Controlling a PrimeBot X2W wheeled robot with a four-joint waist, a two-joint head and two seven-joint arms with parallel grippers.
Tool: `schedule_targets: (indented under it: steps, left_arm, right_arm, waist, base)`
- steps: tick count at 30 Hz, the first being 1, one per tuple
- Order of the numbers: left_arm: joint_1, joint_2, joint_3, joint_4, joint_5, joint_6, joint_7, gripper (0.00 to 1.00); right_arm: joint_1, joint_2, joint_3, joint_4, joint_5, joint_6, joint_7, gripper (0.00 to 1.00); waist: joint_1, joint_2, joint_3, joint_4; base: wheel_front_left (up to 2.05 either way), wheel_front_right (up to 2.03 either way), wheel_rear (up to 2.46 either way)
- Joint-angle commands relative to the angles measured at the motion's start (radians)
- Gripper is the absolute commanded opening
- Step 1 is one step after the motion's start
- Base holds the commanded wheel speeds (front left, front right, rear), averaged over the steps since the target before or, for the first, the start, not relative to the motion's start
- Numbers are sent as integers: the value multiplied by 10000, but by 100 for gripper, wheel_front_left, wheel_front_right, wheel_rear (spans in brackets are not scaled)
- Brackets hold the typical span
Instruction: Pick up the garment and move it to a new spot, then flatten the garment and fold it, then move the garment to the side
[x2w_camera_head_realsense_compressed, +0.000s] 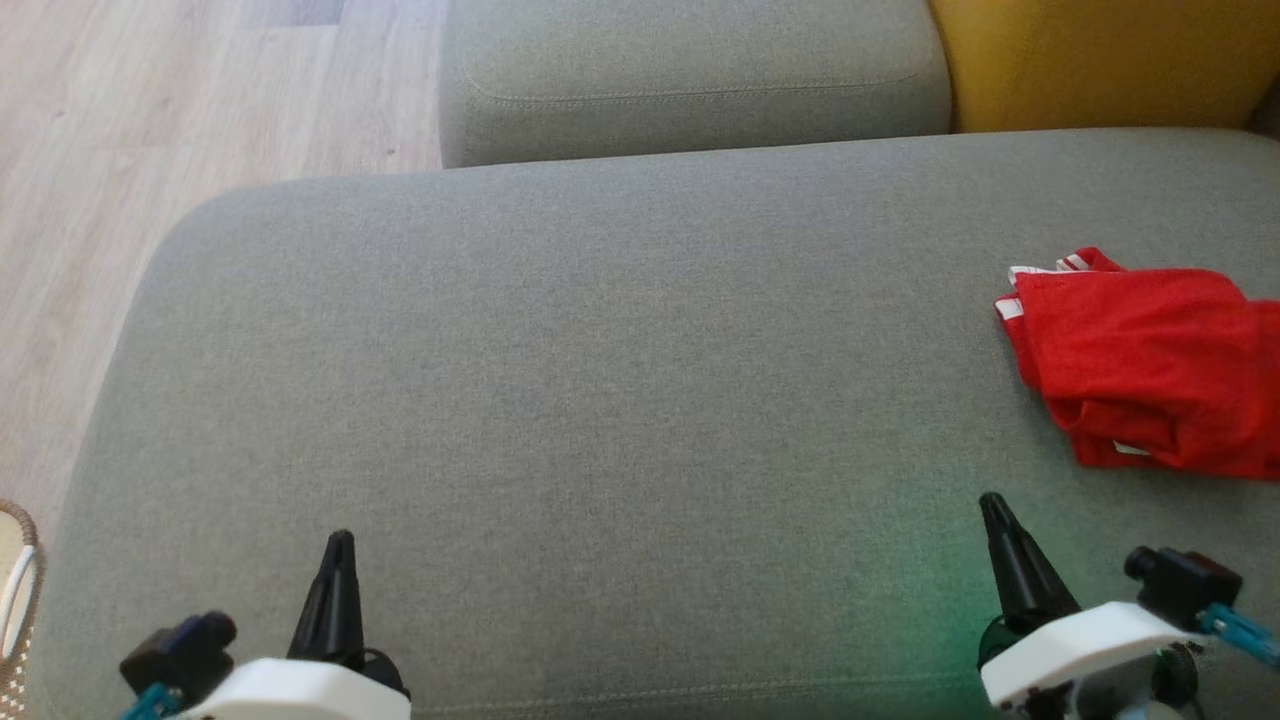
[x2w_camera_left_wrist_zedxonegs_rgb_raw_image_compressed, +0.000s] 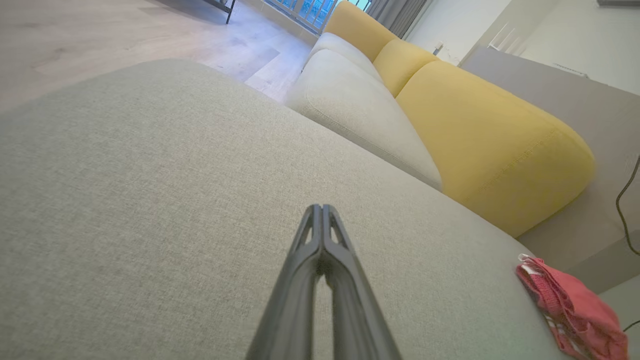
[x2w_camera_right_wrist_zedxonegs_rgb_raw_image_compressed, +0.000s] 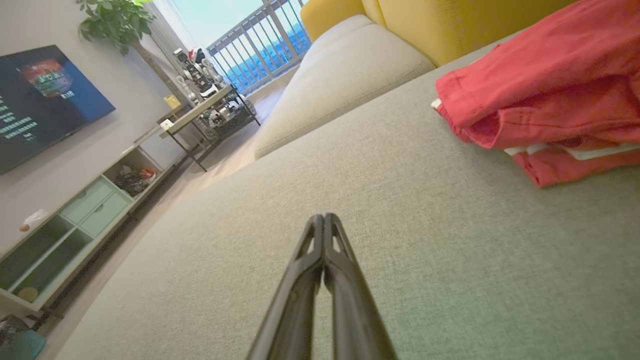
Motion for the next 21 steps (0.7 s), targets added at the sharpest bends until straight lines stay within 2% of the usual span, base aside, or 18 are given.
schedule_targets:
  steps: [1,21]
  left_arm:
    - [-540,154,246,-258,-287,-85,65,0]
    - [-1057,207,610,133,-2671,-419,590,0]
  right_arm:
    - [-595,-16,-9,-399,316,-1,49,0]
    - [-806,-16,-223,-444,2733,-2,630,0]
  waist:
    - [0,0,6,-5]
    - [0,0,94,-86]
  base:
    - [0,0,0]
    - [0,0,0]
